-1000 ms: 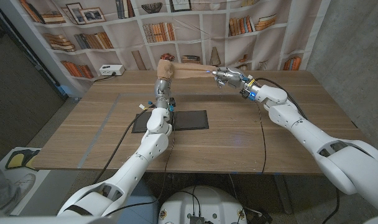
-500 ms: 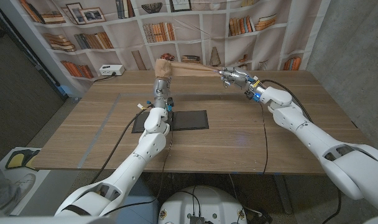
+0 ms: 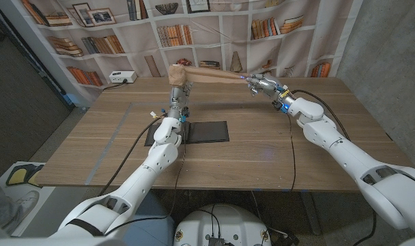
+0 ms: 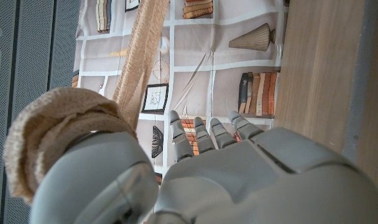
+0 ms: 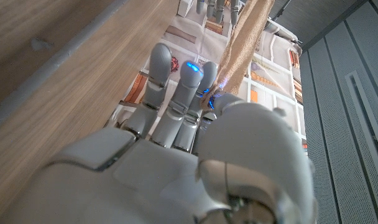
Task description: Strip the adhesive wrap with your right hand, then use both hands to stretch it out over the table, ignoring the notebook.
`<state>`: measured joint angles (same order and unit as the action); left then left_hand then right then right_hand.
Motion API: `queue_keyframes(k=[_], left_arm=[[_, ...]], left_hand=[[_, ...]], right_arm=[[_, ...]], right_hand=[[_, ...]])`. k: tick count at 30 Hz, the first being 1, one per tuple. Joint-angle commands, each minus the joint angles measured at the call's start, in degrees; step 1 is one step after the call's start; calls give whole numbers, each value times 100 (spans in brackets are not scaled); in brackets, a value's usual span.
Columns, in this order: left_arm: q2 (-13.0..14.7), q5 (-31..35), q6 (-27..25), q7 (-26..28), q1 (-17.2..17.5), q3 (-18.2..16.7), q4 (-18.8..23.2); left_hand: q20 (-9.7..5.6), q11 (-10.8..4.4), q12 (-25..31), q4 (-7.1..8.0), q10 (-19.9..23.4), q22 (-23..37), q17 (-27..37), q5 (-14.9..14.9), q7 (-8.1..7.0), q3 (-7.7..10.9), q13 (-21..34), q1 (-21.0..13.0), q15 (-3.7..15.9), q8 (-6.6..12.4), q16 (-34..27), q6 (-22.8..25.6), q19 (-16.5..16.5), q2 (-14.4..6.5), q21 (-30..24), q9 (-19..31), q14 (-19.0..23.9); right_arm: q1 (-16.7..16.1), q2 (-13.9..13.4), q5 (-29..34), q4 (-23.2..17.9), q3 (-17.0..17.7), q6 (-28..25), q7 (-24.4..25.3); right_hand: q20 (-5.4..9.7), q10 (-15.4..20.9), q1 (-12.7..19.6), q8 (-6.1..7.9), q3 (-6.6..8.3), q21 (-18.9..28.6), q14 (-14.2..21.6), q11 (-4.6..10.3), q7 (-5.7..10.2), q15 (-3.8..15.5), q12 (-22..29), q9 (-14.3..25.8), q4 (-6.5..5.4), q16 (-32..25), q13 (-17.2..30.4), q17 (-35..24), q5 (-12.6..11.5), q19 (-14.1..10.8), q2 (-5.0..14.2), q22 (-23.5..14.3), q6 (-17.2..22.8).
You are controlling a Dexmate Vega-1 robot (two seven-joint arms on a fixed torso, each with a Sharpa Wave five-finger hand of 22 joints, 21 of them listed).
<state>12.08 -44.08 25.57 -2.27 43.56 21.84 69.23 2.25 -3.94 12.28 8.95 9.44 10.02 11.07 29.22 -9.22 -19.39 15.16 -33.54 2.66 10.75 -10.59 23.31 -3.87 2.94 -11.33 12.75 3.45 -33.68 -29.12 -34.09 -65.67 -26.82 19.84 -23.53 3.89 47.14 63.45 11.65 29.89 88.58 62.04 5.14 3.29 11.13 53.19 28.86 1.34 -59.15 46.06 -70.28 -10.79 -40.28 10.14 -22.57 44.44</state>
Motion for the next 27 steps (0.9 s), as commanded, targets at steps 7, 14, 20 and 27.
queue_keyframes(k=[7,14,20,27], left_arm=[[162,-210,-118,-422,26,-62,57],[215,-241,-123,-394,128,-99,202],[305,-259,-75,-384,236,-166,323],[469,-271,-10,-352,372,-285,489]], left_hand=[[5,-4,-1,-14,-39,18,13,-29,11,-66,3,84,-2,0,-8,-80,13,45,29,19,-21],[10,7,8,-18,-35,19,13,-37,13,-70,-1,104,-3,10,-14,-89,12,68,27,18,-26],[15,10,9,-22,-52,19,13,-46,37,-71,-4,122,-6,18,-19,-101,13,88,25,18,-32],[24,11,12,-26,-62,19,12,-54,42,-72,-7,138,-15,29,-24,-103,11,107,23,17,-37]], right_arm=[[-363,-267,35,-432,216,-33,630],[-456,-310,33,-559,253,-85,786],[-603,-403,81,-775,319,-150,1052],[-818,-530,170,-1132,417,-251,1457]], right_hand=[[827,15,-58,-26,79,46,-42,24,-3,142,37,28,1,-59,26,-18,3,34,9,9,38],[827,13,-74,-28,90,55,-49,22,0,143,40,35,-2,-80,31,-18,3,38,8,21,36],[827,12,-93,-32,101,65,-60,36,-1,142,23,39,-8,-96,4,-16,3,39,8,26,34],[828,11,-103,-35,114,73,-67,29,-2,142,29,38,-6,-114,11,-16,3,41,8,28,39]])
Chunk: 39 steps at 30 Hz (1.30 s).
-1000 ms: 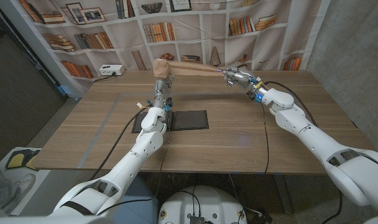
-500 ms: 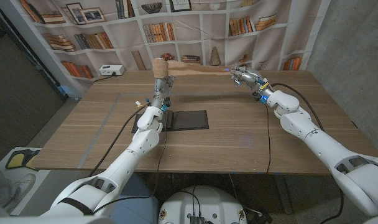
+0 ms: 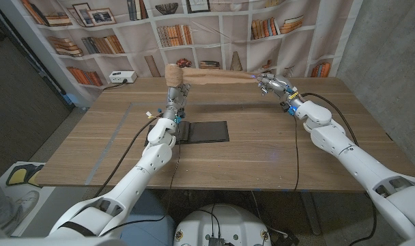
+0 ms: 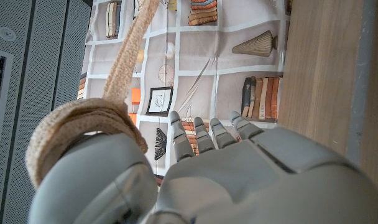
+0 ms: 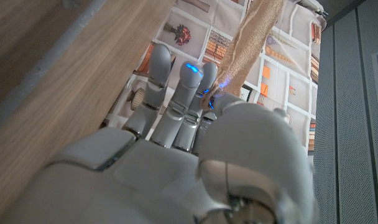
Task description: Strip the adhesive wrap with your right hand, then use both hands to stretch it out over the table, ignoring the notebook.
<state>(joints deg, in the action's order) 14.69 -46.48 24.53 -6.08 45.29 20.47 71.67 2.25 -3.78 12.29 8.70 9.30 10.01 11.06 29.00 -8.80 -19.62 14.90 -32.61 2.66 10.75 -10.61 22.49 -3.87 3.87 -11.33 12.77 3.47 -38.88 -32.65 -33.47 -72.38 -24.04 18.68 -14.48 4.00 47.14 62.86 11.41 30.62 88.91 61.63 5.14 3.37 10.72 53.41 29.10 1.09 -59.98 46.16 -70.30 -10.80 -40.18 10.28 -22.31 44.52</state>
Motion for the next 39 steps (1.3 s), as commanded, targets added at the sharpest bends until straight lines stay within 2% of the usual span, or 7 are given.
queue_keyframes(k=[1,12,17,25,39], left_arm=[[225,-52,97,24,220,-169,267],[365,-246,182,-209,293,-350,192],[463,-264,186,-146,400,-435,290],[466,-163,331,84,487,-508,334],[449,-248,420,160,557,-618,296]], left_hand=[[20,-4,11,-2,-49,20,13,-33,-2,-48,18,47,-16,30,-22,-22,9,16,22,16,-39],[20,7,20,-9,-58,20,13,-49,-11,-47,13,72,-29,46,-26,-24,6,47,19,16,-54],[17,3,23,-12,-64,21,13,-57,-7,-47,10,85,-27,52,-29,-27,6,60,18,15,-57],[13,-3,30,-15,-65,21,12,-69,-14,-46,6,103,-22,58,-31,-35,7,79,18,14,-66],[23,1,40,-18,-74,22,11,-90,-6,-43,-1,136,-18,69,-36,-43,17,107,19,12,-78]], right_arm=[[-329,-195,134,-516,148,-152,619],[-481,-311,298,-925,161,-504,1091],[-353,-249,347,-747,126,-530,1116],[-284,-227,344,-482,181,-393,1108],[-499,-386,241,-596,360,-521,1327]], right_hand=[[817,12,-45,-13,43,38,-26,35,-11,184,8,13,19,-33,3,-14,3,36,-6,7,30],[816,11,-58,-13,59,45,-33,37,-9,184,11,21,22,-55,5,-14,4,37,-7,12,31],[816,14,-68,-16,70,46,-38,25,-19,184,14,16,22,-70,6,-13,5,41,-7,19,37],[817,7,-78,-20,86,52,-45,24,-13,184,15,15,27,-91,8,-12,5,39,-7,23,37],[816,12,-107,-23,106,54,-57,22,-11,183,18,11,22,-119,2,-9,7,45,-7,34,39]])
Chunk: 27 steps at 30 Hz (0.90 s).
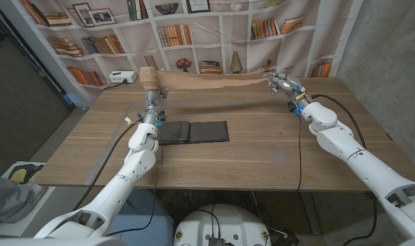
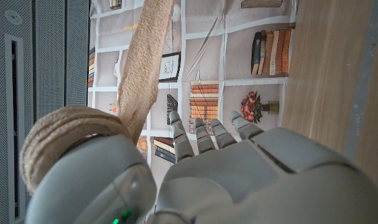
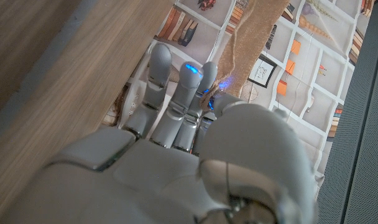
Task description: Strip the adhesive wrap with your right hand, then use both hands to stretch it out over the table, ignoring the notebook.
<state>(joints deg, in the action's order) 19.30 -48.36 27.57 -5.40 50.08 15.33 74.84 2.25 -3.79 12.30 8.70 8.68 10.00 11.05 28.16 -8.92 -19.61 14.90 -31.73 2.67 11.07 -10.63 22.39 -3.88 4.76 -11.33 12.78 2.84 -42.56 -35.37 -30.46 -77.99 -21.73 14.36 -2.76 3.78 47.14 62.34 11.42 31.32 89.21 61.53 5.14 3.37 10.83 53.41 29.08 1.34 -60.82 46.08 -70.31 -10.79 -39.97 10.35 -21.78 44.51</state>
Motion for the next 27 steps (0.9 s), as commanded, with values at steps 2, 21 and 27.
queue_keyframes(k=[2,21,27], left_arm=[[-13,-64,129,114,97,-119,-17],[222,-180,-7,98,336,-251,225],[285,-137,19,224,459,-308,380]], left_hand=[[23,4,41,-18,-13,22,13,-10,7,-43,-2,55,-15,40,-33,-32,24,23,21,11,-22],[25,0,27,-16,-104,24,12,-48,-2,-43,-13,125,-42,24,-16,-123,76,65,34,7,-110],[25,4,27,-15,-116,25,12,-58,8,-43,-16,144,-41,26,-18,-135,81,75,33,5,-121]], right_arm=[[-155,-130,-70,-61,145,-114,186],[-436,-253,-153,-216,316,-247,473],[-483,-296,-163,-196,369,-239,514]], right_hand=[[837,8,-59,-26,39,17,-48,24,-11,172,22,12,-4,-39,17,-8,7,30,-13,-8,34],[838,12,-94,-22,73,30,-71,27,-22,172,26,14,-2,-76,8,-6,7,20,-14,-12,40],[838,3,-104,-22,83,31,-73,21,-22,172,20,13,-1,-88,1,-6,8,24,-14,-14,42]])
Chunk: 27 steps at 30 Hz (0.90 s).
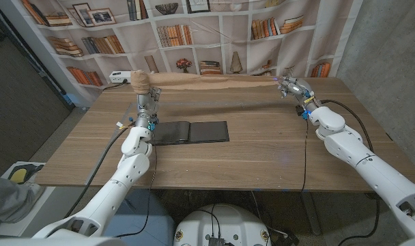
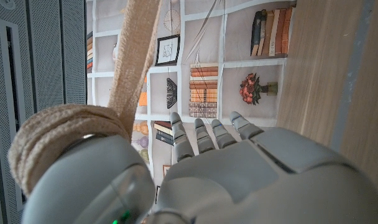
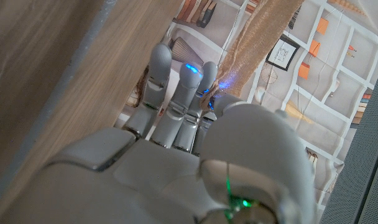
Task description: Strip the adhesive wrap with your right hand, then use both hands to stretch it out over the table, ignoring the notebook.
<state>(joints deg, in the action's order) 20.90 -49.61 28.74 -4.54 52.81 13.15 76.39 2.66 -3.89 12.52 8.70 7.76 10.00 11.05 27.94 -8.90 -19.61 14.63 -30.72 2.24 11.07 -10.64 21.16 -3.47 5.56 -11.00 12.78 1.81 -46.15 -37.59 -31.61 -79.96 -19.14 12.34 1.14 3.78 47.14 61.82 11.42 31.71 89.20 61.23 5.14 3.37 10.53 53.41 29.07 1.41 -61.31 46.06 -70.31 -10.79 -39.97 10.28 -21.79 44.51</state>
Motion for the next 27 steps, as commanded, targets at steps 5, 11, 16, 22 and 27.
queue_keyframes(k=[5,11,16,22,27], left_arm=[[182,9,-74,267,309,-162,368],[255,45,-71,414,438,-236,509],[256,37,-58,435,456,-257,517],[230,-1,-30,387,435,-265,475],[231,76,-31,523,445,-269,497]], left_hand=[[-15,18,8,-15,-28,25,12,-44,6,-43,9,58,0,29,-21,-15,42,3,-2,4,-19],[-16,14,8,-14,-42,26,12,-52,-3,-43,6,75,-4,28,-23,-31,44,12,-4,3,-27],[-13,17,7,-14,-54,26,12,-58,-7,-42,3,87,-6,29,-25,-42,44,19,-5,2,-30],[-12,17,10,-14,-56,26,11,-64,2,-41,1,100,-4,32,-26,-44,45,25,-7,1,-37],[-5,11,14,-15,-57,26,11,-70,-3,-40,-1,112,-5,28,-30,-64,44,31,-9,0,-34]], right_arm=[[-137,-102,-82,22,156,-69,152],[-166,-155,-134,67,215,-115,165],[-204,-185,-148,86,258,-118,206],[-272,-250,-158,57,326,-137,281],[-326,-317,-163,32,389,-196,369]], right_hand=[[838,5,-59,-24,48,33,-50,30,-23,201,23,11,-10,-44,2,-5,9,21,-7,-12,41],[837,2,-69,-24,54,31,-53,26,-28,201,26,8,-12,-52,5,-4,10,28,-7,-11,44],[837,-4,-77,-27,59,21,-55,30,-25,202,27,6,-13,-60,7,-4,10,38,-6,3,39],[838,0,-86,-25,67,26,-60,25,-27,201,27,4,-11,-70,-1,-4,10,32,-7,2,43],[838,4,-91,-28,71,32,-63,16,-21,201,27,2,-10,-75,-5,-4,10,28,-7,-4,38]])
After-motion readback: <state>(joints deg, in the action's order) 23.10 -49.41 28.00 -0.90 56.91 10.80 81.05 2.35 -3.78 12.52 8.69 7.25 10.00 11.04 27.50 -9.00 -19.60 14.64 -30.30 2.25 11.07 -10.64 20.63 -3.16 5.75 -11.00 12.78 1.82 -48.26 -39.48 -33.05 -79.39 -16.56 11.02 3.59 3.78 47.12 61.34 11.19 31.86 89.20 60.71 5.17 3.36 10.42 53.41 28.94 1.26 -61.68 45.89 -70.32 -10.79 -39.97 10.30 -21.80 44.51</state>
